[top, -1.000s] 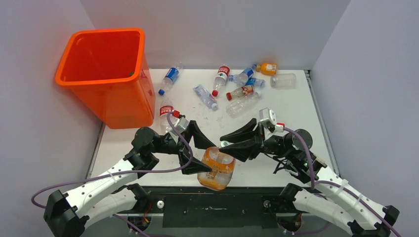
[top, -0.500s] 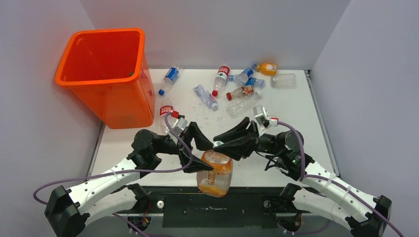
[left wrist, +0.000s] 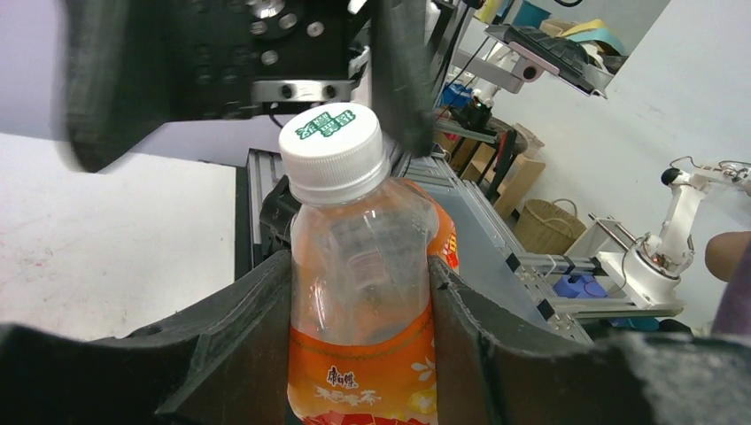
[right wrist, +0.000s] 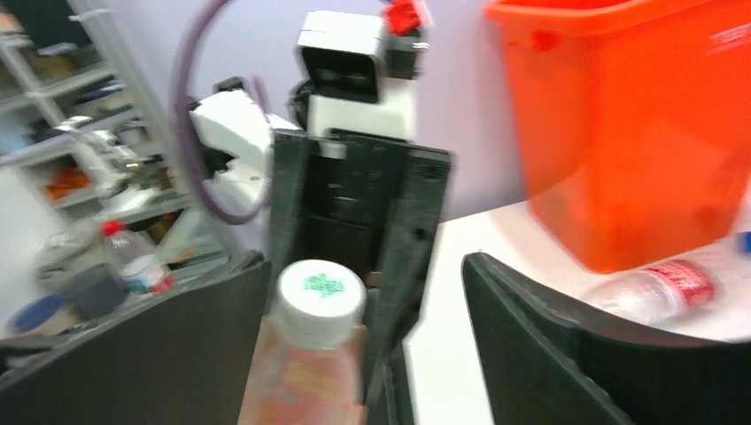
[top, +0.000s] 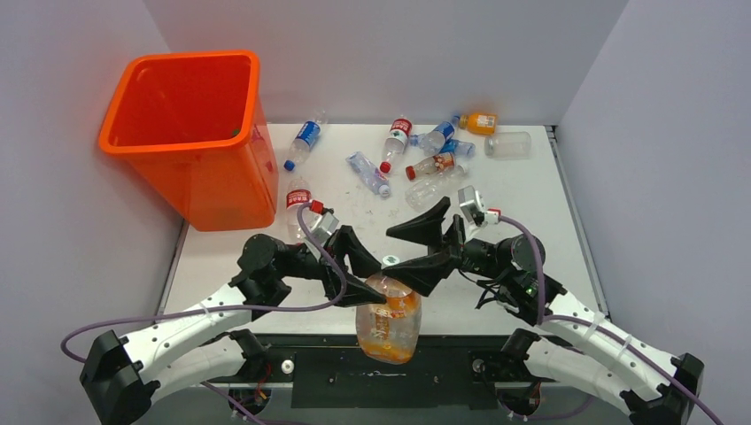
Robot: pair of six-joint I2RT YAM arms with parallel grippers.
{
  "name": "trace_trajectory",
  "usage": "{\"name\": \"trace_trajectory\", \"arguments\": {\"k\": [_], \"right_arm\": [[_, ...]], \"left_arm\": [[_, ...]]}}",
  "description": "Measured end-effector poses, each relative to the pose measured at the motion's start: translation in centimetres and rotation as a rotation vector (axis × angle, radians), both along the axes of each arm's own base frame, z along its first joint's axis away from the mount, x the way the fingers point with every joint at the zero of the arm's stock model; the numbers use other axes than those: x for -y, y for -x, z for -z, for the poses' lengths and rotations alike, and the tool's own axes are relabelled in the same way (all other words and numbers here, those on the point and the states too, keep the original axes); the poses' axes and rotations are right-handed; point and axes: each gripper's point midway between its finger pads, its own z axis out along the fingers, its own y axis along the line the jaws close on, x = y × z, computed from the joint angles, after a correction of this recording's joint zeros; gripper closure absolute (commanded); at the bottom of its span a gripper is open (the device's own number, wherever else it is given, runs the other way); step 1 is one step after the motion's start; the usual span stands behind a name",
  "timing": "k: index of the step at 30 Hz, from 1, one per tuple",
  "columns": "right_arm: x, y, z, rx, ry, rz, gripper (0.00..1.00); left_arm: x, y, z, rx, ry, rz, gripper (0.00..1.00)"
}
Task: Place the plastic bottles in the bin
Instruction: Pick up the plastic bottle at the center of the board.
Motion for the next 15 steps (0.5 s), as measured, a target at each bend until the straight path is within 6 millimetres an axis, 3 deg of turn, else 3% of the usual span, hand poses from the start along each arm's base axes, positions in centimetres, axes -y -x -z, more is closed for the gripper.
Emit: {"name": "trace_trajectory", "arguments": {"k": [1,7,15], "right_arm": [[0.1,-0.4,0.2,-0.010,0.006,0.023,0.09],[1.7,-1.7,0.5,-0.050,0.026,0.161,0.10],[4.7,0.1,0.8,-0.045,0.008,0.200,0.10]], "left_arm": [[-0.1,0.2,-0.2,0.006,0.006,0.000,1.00],[-1.2,-1.0,-1.4,0.054,0.037,-0.149,1.00],[-5.5,-4.1,-6.2,0.126,0.197,-0.435,1.00]]}}
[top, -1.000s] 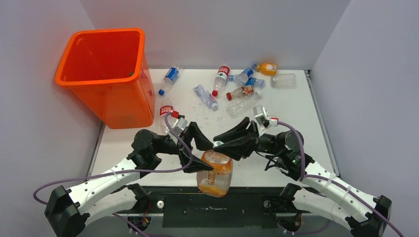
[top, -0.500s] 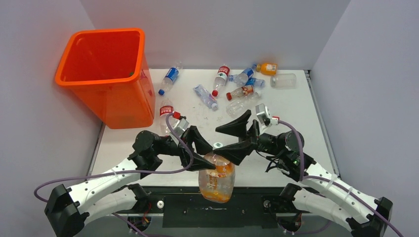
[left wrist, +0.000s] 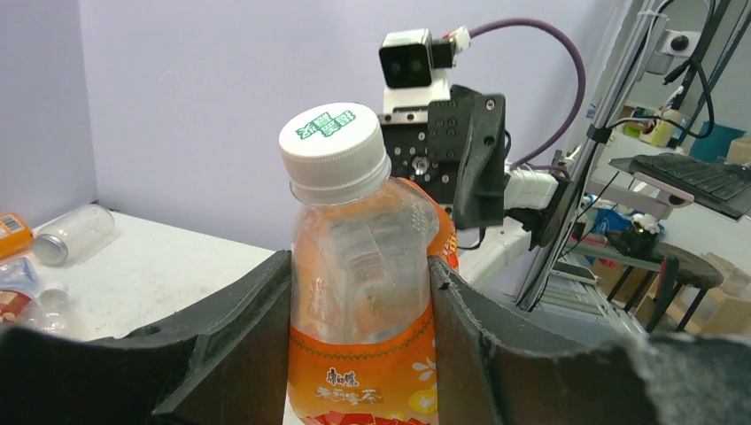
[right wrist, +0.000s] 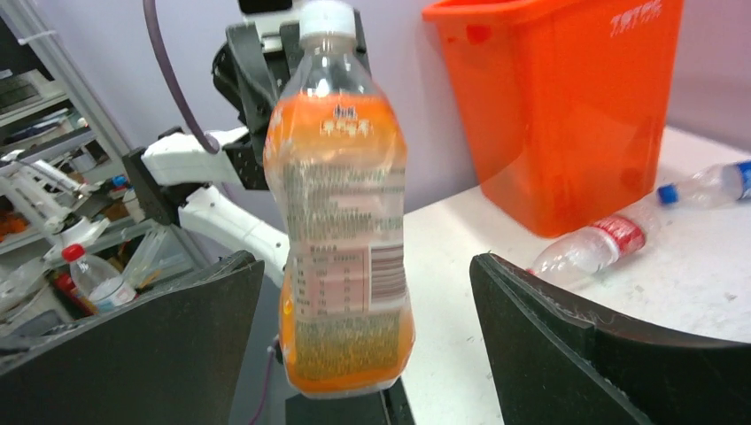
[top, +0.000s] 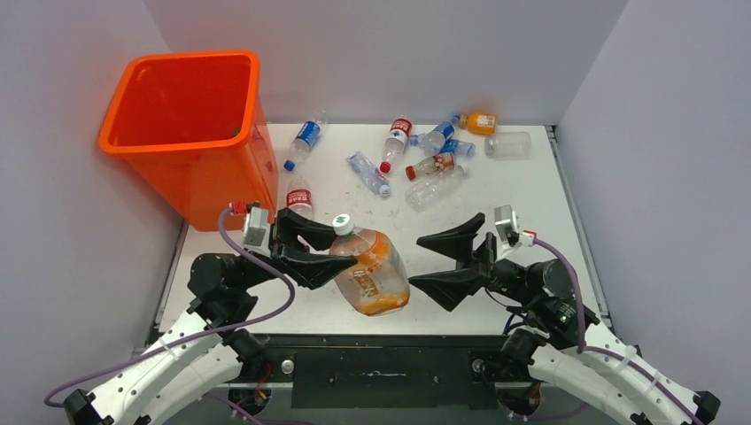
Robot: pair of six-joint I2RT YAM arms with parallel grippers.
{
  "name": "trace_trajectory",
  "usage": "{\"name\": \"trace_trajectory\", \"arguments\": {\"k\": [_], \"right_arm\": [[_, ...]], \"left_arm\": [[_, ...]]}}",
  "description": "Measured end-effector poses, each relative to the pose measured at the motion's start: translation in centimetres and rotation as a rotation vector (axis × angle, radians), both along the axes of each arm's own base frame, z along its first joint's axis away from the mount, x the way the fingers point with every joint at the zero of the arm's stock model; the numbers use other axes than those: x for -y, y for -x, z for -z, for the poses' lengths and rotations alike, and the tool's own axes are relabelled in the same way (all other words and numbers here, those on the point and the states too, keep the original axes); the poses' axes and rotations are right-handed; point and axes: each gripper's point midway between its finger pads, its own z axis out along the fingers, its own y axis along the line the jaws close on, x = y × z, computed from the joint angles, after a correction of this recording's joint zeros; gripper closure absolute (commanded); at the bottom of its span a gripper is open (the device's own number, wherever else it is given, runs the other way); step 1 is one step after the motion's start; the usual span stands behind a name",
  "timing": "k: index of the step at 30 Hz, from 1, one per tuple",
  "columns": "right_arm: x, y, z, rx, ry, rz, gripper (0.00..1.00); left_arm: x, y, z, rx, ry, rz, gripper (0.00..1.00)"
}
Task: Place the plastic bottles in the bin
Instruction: Pick up the plastic bottle at the center of the board, then place the plastic bottle in the trash bin.
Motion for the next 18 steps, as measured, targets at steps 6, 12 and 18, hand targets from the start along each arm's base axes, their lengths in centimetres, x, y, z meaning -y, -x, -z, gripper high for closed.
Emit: {"name": "trace_trajectory", "arguments": {"k": [6,12,18], "right_arm": [[-1.6,0.3,4.7,-0.101,0.063,-0.086,0.10],[-3.1,0.4,6.1,-0.160,0.064,-0.151,0.11],[-5.1,2.1,6.0,-0.150,0.043,-0.246,0.54]], "left_arm": [[0.4,-0.8,0.5,-0.076,-0.003,0.008,1.00],[0.8,-1.1,0.8,-0.131,-0.004,0.023,1.00],[0.7,-1.1,0.6,-0.137,0.006,0.027,0.35]]}}
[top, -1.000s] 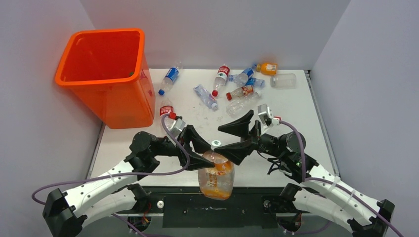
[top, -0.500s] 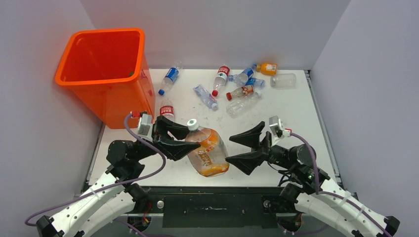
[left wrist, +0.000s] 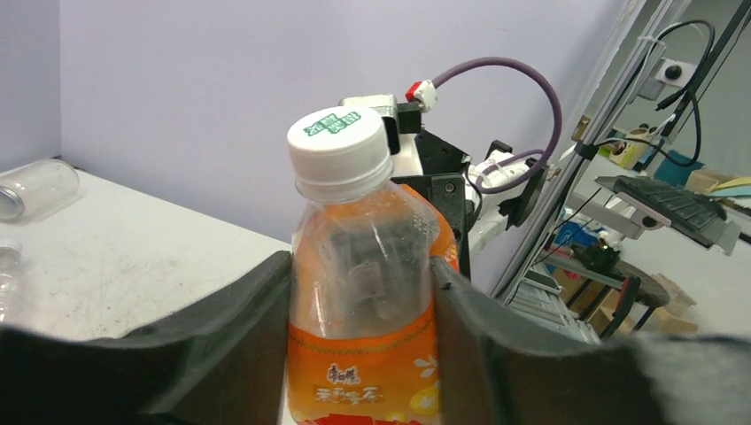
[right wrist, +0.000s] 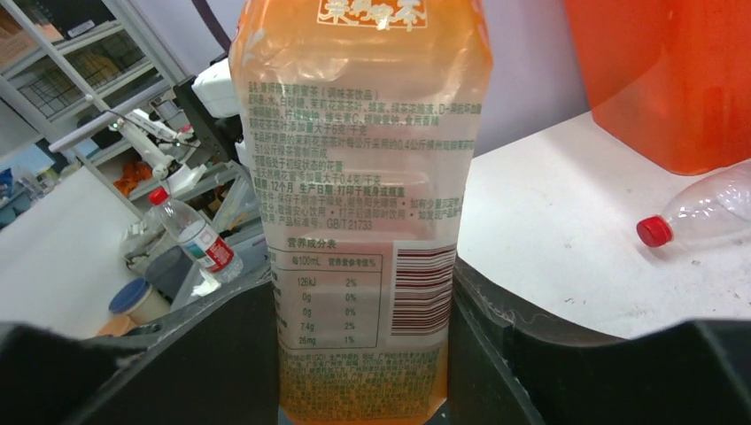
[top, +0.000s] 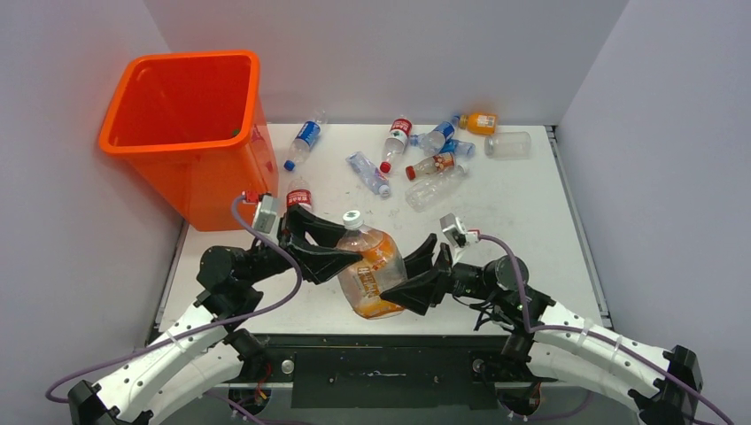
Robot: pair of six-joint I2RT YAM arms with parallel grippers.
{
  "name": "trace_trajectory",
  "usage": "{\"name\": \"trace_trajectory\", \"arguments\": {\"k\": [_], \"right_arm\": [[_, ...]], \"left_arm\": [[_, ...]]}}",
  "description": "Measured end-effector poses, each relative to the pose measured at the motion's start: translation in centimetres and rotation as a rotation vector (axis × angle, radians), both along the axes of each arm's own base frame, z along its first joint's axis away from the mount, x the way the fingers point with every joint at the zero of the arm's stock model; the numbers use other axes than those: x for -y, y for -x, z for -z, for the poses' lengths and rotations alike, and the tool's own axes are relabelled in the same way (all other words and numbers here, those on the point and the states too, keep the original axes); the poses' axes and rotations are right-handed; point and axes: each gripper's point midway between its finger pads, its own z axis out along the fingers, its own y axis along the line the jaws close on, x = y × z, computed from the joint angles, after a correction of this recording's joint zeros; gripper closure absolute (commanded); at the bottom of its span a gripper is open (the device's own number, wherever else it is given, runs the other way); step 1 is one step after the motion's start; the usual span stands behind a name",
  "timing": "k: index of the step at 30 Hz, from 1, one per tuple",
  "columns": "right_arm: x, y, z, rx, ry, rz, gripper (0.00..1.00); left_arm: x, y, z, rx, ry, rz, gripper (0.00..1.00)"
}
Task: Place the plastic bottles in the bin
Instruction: Place the plastic bottle in the trash bin.
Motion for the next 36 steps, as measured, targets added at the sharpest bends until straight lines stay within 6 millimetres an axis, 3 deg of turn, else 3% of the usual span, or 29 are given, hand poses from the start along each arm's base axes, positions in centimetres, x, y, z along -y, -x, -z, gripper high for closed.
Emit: {"name": "trace_trajectory", "arguments": {"k": [2,5,9,12,16,18,21,26,31,32,33,34,36], "right_arm": [[-0.4,0.4,0.2,0.010,0.004,-0.007,0.57],[-0.7,0.6,0.5,0.028,0.015,0.003,0.59],[-0.6,0.0,1.5,0.049,0.059,0.056,0.61],[-0.4,-0.8,2.3,0.066,0.091,0.106,0.61],[-0.5,-1.4,3.2,0.086,0.130,0.152,0.61],[-0.5,-1.7,3.5,0.093,0.143,0.172,0.61],[-0.7,-2.2,3.9,0.101,0.165,0.200,0.61],[-0.7,-2.7,4.1,0.114,0.177,0.238,0.61],[-0.7,-3.1,4.6,0.115,0.199,0.261,0.61],[-0.7,-3.2,4.8,0.113,0.206,0.263,0.60],[-0.8,-3.2,4.9,0.111,0.210,0.263,0.56],[-0.8,-3.3,5.0,0.108,0.212,0.264,0.45],[-0.9,-3.3,5.0,0.108,0.216,0.264,0.13]], "left_arm": [[-0.1,0.0,-0.1,0.002,0.001,-0.006,0.15],[-0.6,-0.2,-0.4,0.005,0.013,-0.044,0.07],[-2.2,-1.1,-1.8,-0.010,0.044,-0.158,0.08],[-3.3,-1.9,-4.1,-0.033,0.074,-0.234,0.14],[-3.0,-3.0,-6.4,-0.096,0.063,-0.258,0.22],[-2.2,-3.7,-6.4,-0.136,0.031,-0.254,0.25],[-0.9,-5.2,-4.6,-0.222,-0.059,-0.258,0.29],[0.0,-6.5,0.9,-0.373,-0.228,-0.286,0.43],[-0.2,-6.3,2.0,-0.397,-0.267,-0.291,0.72],[-0.2,-6.2,2.0,-0.390,-0.270,-0.288,0.82],[-0.2,-6.2,2.0,-0.385,-0.273,-0.290,0.94],[-0.2,-6.1,2.1,-0.372,-0.283,-0.292,1.00],[-0.3,-6.2,2.1,-0.364,-0.285,-0.297,1.00]]}}
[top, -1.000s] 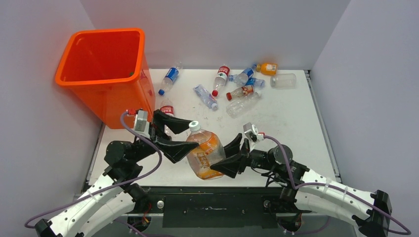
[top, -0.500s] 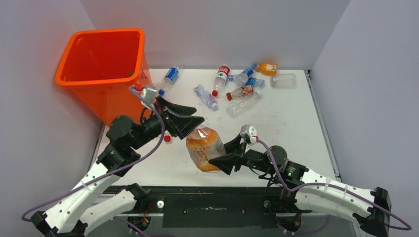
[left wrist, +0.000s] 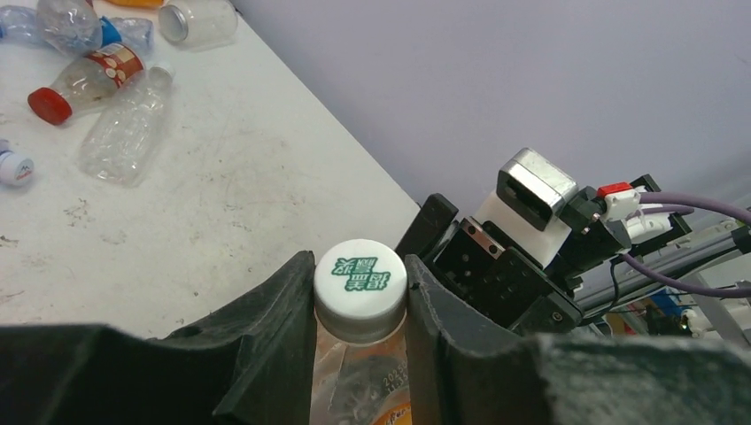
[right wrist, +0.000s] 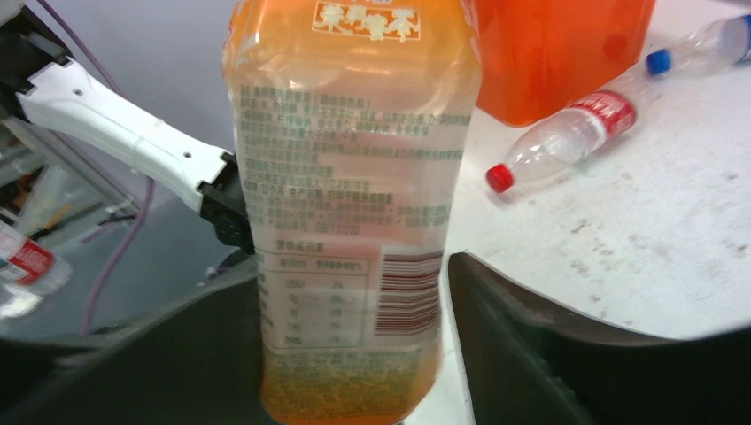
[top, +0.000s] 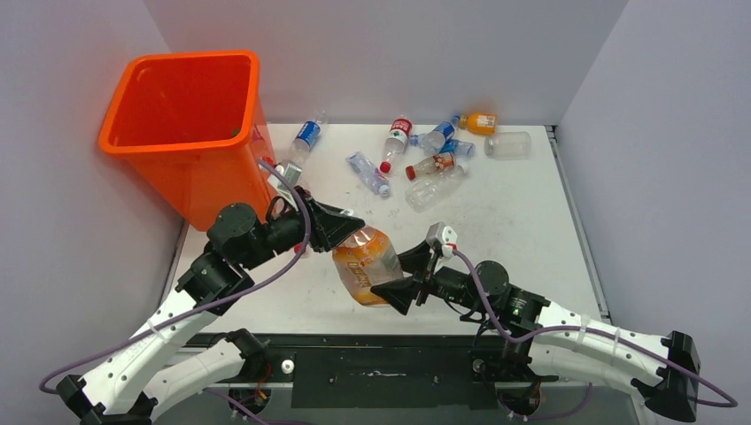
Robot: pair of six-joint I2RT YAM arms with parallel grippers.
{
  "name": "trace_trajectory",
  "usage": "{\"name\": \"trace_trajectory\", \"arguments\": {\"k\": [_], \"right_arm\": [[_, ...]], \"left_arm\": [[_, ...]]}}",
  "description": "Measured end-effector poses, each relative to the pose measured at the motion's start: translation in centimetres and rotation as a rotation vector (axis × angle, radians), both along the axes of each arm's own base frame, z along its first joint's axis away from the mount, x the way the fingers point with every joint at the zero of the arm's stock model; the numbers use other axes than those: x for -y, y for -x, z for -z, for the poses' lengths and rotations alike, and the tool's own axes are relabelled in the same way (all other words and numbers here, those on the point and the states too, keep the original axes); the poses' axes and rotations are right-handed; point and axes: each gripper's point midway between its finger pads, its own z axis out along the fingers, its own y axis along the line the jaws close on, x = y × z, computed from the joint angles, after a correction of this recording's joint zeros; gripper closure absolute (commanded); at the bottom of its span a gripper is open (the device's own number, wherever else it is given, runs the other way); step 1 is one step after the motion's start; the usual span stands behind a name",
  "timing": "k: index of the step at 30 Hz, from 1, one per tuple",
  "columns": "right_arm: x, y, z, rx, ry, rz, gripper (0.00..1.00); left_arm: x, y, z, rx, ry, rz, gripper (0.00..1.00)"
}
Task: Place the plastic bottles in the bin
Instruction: Place the plastic bottle in the trash bin.
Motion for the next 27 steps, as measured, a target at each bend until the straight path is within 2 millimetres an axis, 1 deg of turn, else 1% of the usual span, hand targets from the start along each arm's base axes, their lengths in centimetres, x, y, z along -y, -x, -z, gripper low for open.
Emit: {"name": "trace_trajectory", "arguments": {"k": [1,2,5,7,9,10,11,12,15,17,20,21,24,25,27], "right_arm": [[0.0,0.0,-0.1,-0.001,0.000,0.002,0.02],[-0.1,-0.1,-0.1,-0.005,-0.002,0.003,0.09],[-0.1,-0.2,-0.5,-0.004,-0.002,0.010,0.10],[0.0,-0.3,-0.6,-0.009,0.004,0.020,0.10],[0.5,-0.5,-0.8,-0.014,0.012,0.044,0.10],[0.7,-0.5,-1.0,-0.019,0.013,0.054,0.10],[1.1,-0.6,-1.2,-0.021,0.009,0.066,0.10],[1.5,-0.7,-1.4,-0.025,0.003,0.083,0.10],[2.8,-1.3,-2.2,-0.039,-0.027,0.152,0.10],[3.7,-1.7,-2.8,-0.047,-0.056,0.199,0.10],[4.8,-2.2,-3.3,-0.058,-0.096,0.250,0.10],[5.1,-2.3,-3.4,-0.064,-0.107,0.266,0.10],[5.5,-3.0,-2.7,-0.095,-0.120,0.311,0.10],[5.5,-3.1,-2.4,-0.105,-0.119,0.321,0.10],[5.5,-3.4,-1.1,-0.135,-0.111,0.343,0.10]], "left_arm": [[-0.1,0.1,-0.1,0.002,0.001,0.000,1.00],[-0.2,0.1,-0.1,0.010,0.000,-0.004,1.00],[-0.8,0.1,-0.6,0.052,-0.007,-0.029,1.00],[-1.8,-0.5,-1.2,0.104,-0.033,-0.088,1.00],[-3.1,-1.6,-2.6,0.169,-0.068,-0.179,1.00],[-4.0,-2.3,-3.8,0.211,-0.081,-0.238,1.00],[-5.1,-3.5,-5.0,0.246,-0.113,-0.319,1.00],[-6.4,-4.7,-6.6,0.282,-0.137,-0.409,1.00],[-11.1,-7.8,-12.7,0.388,-0.156,-0.677,1.00],[-14.5,-9.4,-15.3,0.430,-0.156,-0.839,1.00],[-18.8,-11.2,-17.5,0.456,-0.167,-1.026,1.00],[-19.9,-11.7,-18.3,0.466,-0.164,-1.074,1.00],[-22.3,-13.6,-20.8,0.507,-0.136,-1.192,1.00],[-23.1,-14.2,-21.3,0.518,-0.126,-1.228,1.00],[-24.4,-15.7,-21.5,0.528,-0.122,-1.289,1.00]]}}
